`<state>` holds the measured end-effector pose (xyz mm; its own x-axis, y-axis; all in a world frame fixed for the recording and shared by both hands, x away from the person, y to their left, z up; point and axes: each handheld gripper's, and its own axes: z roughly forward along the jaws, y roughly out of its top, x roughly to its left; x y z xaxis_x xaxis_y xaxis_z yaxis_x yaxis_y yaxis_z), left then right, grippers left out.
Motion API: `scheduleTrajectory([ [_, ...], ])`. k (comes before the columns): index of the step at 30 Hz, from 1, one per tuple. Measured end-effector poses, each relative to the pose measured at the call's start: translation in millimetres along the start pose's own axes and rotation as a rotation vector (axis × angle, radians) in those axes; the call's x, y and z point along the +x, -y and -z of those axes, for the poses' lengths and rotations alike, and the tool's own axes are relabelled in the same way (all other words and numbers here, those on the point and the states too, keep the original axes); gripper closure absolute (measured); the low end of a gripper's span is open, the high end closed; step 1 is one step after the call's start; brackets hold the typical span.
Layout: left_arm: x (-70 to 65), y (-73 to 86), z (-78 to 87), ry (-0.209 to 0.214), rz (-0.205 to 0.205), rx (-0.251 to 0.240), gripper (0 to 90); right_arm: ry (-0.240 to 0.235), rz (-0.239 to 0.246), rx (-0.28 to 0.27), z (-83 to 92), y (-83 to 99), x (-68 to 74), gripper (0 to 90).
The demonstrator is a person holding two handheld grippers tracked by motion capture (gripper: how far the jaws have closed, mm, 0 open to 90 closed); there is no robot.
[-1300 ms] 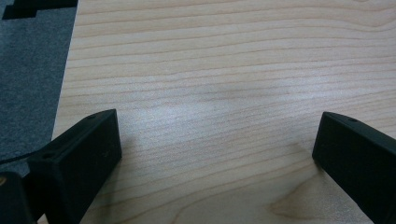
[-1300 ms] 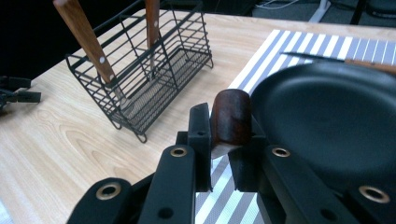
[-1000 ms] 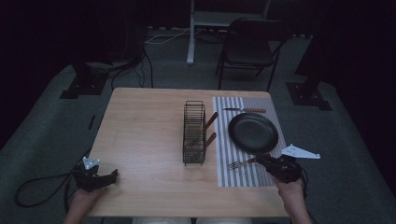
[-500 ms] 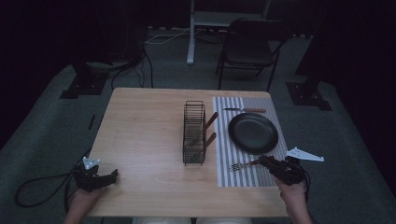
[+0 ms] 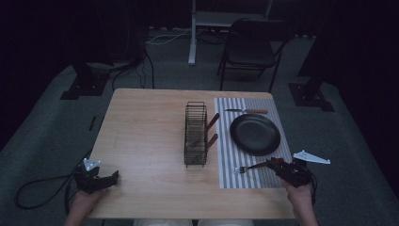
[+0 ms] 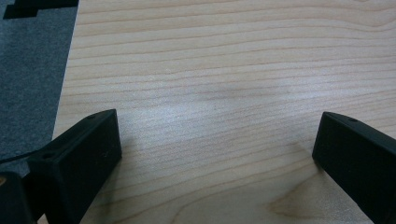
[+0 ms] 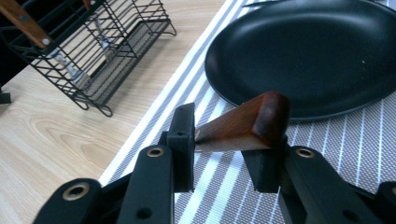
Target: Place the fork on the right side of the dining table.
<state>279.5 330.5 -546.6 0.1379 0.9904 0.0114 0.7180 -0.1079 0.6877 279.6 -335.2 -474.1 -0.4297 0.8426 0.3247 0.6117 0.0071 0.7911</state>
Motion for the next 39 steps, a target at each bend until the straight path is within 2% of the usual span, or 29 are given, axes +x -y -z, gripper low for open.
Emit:
scheduleTrajectory([
  [9,0.1,0.0,0.1,0.0,-0.001,0.001,1.6,0.014,-0.016,0.022,-5.4,9.0,-17.1,59.2],
  [14,0.1,0.0,0.1,0.0,-0.001,0.001,1.6,0.012,-0.038,0.023,-5.7,12.9,-27.0,58.1],
  [24,0.1,0.0,0.1,0.0,-0.002,0.001,1.6,0.004,-0.046,0.052,-13.0,21.8,-40.6,55.3],
  [32,0.1,0.1,0.3,-0.001,-0.002,0.003,1.6,0.019,-0.067,0.079,-19.0,27.4,-49.7,52.4],
  [34,0.1,0.1,0.3,-0.001,-0.002,0.003,1.6,0.028,-0.084,0.093,-20.2,30.5,-54.4,49.4],
  [39,0.1,0.0,0.3,-0.001,-0.002,0.003,1.6,0.051,-0.1,0.109,-21.8,36.8,-61.1,48.9],
])
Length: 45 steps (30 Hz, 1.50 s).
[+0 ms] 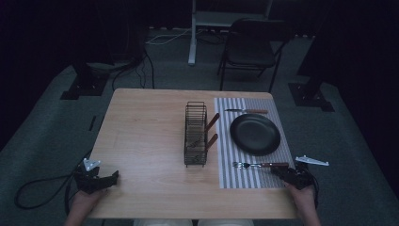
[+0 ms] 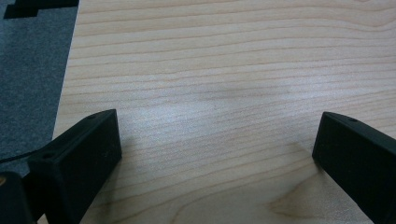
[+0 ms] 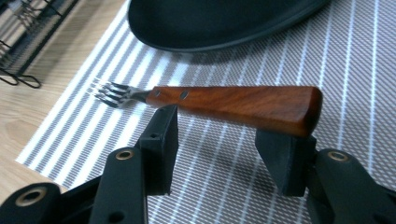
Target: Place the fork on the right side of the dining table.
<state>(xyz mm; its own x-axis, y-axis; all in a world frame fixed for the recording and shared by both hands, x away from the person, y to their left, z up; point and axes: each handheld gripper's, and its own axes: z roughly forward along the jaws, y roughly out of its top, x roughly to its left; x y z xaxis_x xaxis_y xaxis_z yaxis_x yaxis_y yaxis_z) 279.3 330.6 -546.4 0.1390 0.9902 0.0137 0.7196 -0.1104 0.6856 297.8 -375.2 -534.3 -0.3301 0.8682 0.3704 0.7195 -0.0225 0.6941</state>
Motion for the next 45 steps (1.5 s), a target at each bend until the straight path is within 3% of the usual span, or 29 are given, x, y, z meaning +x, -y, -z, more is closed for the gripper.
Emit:
scheduleTrajectory([
  [7,0.0,0.1,0.0,0.0,0.0,0.0,1.6,0.018,-0.008,0.024,-2.9,5.8,-4.8,47.9],
  [10,0.0,0.1,0.1,0.0,0.0,0.0,1.6,0.01,-0.005,0.015,-4.1,10.9,0.3,44.8],
  [17,0.0,0.1,0.0,0.0,0.0,0.0,1.6,0.104,0.041,-0.042,-3.6,19.5,11.9,38.3],
  [22,-0.1,0.1,-0.1,0.0,0.003,-0.002,1.6,0.134,0.039,-0.082,-0.6,26.1,19.8,30.9],
  [23,-0.1,0.1,-0.1,0.0,0.003,-0.002,1.6,0.134,0.039,-0.082,-0.6,26.1,19.8,30.9],
  [25,-0.1,0.2,-0.1,0.0,0.002,-0.003,1.6,0.148,0.047,-0.084,-0.4,29.6,24.6,22.3],
  [32,-0.1,0.2,-0.2,0.0,0.003,-0.004,1.6,0.215,0.054,-0.081,-1.8,34.1,36.0,13.5],
  [34,-0.1,0.2,-0.2,0.0,0.003,-0.004,1.6,0.276,0.077,-0.073,-4.1,34.6,41.9,13.4],
  [39,-0.1,0.1,-0.2,0.0,0.003,-0.003,1.6,0.304,0.076,-0.069,-7.2,35.9,48.6,13.4],
  [42,-0.1,0.1,-0.1,0.0,0.003,-0.003,1.6,0.366,0.083,-0.04,-10.5,37.2,48.7,13.4],
  [45,-0.1,0.2,-0.2,0.0,0.002,-0.003,1.6,0.384,0.076,-0.041,-12.7,37.5,51.5,13.4],
])
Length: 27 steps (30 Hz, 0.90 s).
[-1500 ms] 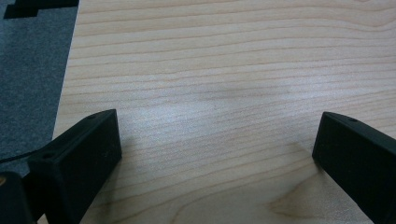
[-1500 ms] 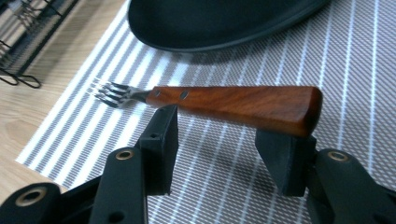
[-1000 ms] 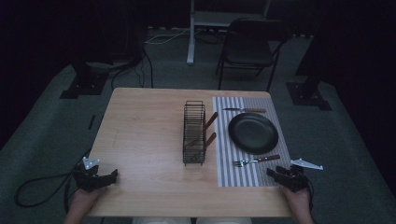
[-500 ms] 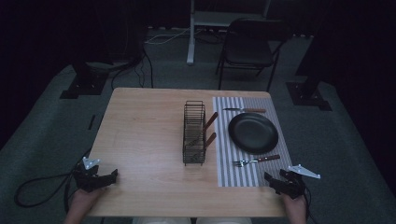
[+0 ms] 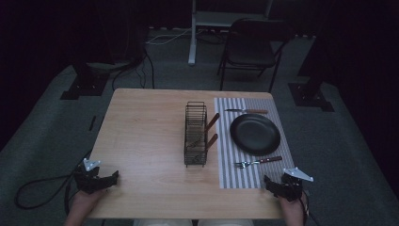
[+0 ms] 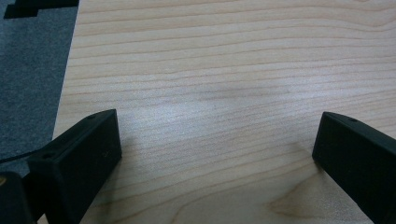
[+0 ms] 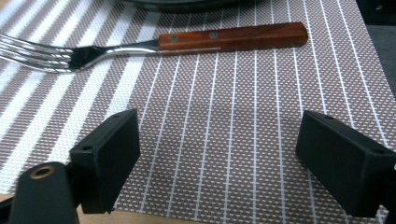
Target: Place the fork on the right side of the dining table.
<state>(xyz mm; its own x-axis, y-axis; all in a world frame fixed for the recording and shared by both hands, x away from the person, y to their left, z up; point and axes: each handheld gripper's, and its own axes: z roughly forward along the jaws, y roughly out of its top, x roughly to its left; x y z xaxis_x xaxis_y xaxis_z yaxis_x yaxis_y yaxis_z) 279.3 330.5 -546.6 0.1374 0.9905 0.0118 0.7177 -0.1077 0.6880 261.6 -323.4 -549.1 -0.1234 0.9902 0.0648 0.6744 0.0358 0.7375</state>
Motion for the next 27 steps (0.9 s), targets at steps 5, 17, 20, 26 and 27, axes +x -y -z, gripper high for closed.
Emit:
scheduleTrajectory([
  [5,0.1,0.0,0.1,0.0,-0.002,0.002,1.6,0.065,0.031,0.003,-2.1,0.1,10.1,13.5],
  [17,0.1,0.0,0.1,0.0,-0.002,0.001,1.6,0.069,0.003,0.015,-4.1,-1.2,10.5,13.4],
  [20,0.1,0.0,0.1,0.0,-0.002,0.001,1.6,0.072,-0.003,0.015,-4.1,-1.2,10.1,13.4],
  [26,0.1,0.0,0.1,0.0,-0.001,0.001,1.6,0.078,-0.001,0.016,-4.3,-1.2,10.4,13.2],
  [27,0.2,0.0,0.1,0.0,-0.002,0.002,1.6,0.084,0.008,0.013,-4.0,-1.1,11.2,13.4],
])
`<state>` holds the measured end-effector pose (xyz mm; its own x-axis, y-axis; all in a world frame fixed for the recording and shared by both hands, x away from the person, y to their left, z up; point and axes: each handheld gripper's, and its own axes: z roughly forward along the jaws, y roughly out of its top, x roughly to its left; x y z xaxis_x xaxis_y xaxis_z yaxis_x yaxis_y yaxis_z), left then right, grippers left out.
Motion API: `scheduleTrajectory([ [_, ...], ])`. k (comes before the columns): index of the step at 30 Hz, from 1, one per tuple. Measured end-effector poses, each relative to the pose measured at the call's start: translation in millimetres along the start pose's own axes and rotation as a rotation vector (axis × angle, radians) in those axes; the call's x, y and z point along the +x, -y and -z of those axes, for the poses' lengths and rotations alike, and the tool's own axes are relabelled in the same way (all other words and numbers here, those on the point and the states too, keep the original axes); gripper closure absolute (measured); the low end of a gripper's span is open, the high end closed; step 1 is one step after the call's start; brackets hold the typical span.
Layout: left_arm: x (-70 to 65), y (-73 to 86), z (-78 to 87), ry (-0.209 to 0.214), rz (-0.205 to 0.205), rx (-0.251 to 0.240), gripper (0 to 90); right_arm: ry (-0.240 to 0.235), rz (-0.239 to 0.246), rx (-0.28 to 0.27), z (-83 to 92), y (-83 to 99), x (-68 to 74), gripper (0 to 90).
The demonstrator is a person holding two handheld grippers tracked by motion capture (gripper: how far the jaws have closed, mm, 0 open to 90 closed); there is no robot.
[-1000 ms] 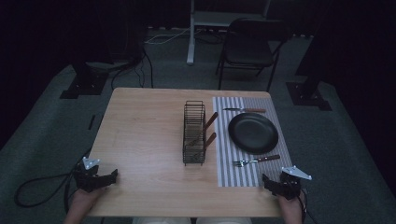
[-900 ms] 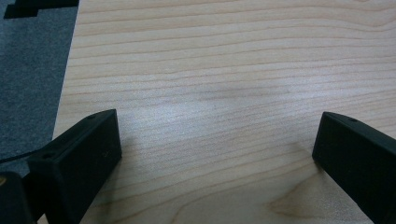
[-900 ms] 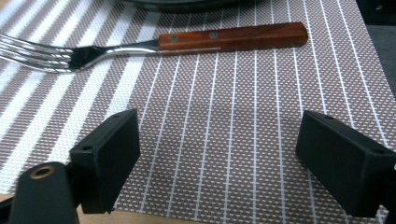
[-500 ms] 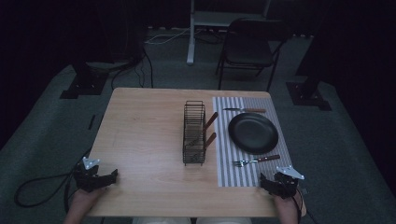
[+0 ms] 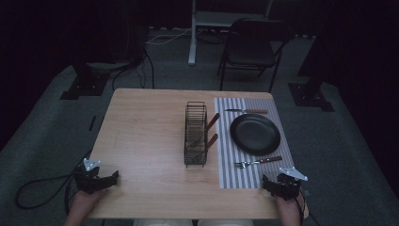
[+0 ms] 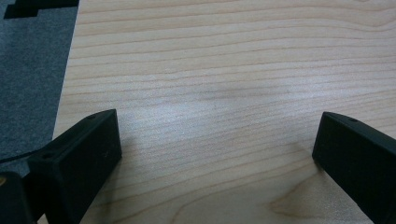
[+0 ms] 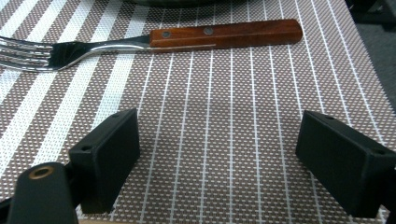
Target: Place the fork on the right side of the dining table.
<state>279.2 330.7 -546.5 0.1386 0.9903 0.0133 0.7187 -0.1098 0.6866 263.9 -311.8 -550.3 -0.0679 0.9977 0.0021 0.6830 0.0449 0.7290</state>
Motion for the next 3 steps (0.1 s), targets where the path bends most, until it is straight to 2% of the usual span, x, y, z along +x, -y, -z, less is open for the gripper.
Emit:
scheduleTrajectory([
  [3,0.0,-0.1,0.0,0.0,0.0,0.0,1.6,-0.007,-0.011,0.004,-0.3,-0.2,-0.9,13.1],
])
